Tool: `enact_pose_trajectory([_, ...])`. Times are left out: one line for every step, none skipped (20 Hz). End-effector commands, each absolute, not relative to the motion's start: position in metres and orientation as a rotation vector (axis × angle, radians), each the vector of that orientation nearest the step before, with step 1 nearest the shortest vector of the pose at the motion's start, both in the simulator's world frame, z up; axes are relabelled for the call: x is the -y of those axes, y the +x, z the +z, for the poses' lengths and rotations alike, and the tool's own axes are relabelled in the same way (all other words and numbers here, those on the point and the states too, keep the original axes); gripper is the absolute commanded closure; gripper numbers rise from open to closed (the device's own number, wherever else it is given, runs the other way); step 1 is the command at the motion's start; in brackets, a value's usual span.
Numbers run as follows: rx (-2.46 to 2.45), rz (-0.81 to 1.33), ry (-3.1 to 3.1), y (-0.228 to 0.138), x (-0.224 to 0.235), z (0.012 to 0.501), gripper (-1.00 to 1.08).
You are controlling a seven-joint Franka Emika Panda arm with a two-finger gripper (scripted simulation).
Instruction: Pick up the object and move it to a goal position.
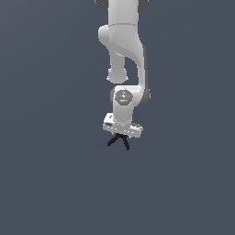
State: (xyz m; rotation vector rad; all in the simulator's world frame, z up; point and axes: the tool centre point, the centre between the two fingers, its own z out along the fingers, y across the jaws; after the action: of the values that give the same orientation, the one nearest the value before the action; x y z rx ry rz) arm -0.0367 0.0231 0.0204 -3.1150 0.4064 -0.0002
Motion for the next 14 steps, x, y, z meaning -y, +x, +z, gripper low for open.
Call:
enact_pose_trajectory([-0.408, 0.0, -3.115, -0.037, -0.023, 0.019, 1.08])
enact_pose_trajectory([-0.408, 0.0, -3.115, -0.037, -0.023, 0.019, 1.08])
enact_pose_trajectory([-0.408, 0.0, -3.115, -0.037, -0.023, 0.019, 1.08])
enact_pose_trajectory([-0.408, 0.0, -3.115, -0.037, -0.023, 0.019, 1.08])
enact_pose_trajectory([-0.408, 0.0, -3.115, -0.037, -0.023, 0.019, 1.08])
enact_pose_trajectory([-0.408, 0.0, -3.115, -0.037, -0.023, 0.019, 1.08])
enact_pose_trajectory([-0.408, 0.0, -3.115, -0.037, -0.023, 0.019, 1.08])
enact_pose_trajectory([-0.405, -0.003, -3.114, -0.036, -0.024, 0.021, 1.08])
enact_pose_trajectory([-0.405, -0.003, -3.114, -0.036, -0.024, 0.021, 1.08])
enact_pose_trajectory([-0.405, -0.003, -3.114, -0.036, -0.024, 0.022, 1.08])
enact_pose_trajectory([-0.405, -0.003, -3.114, -0.036, -0.023, 0.023, 1.08])
enact_pose_trajectory([-0.405, -0.003, -3.114, -0.037, -0.023, 0.025, 1.08])
enact_pose_trajectory([-0.405, -0.003, -3.114, -0.037, -0.023, 0.027, 1.08])
enact_pose_trajectory([-0.405, -0.003, -3.114, -0.037, -0.022, 0.03, 1.08])
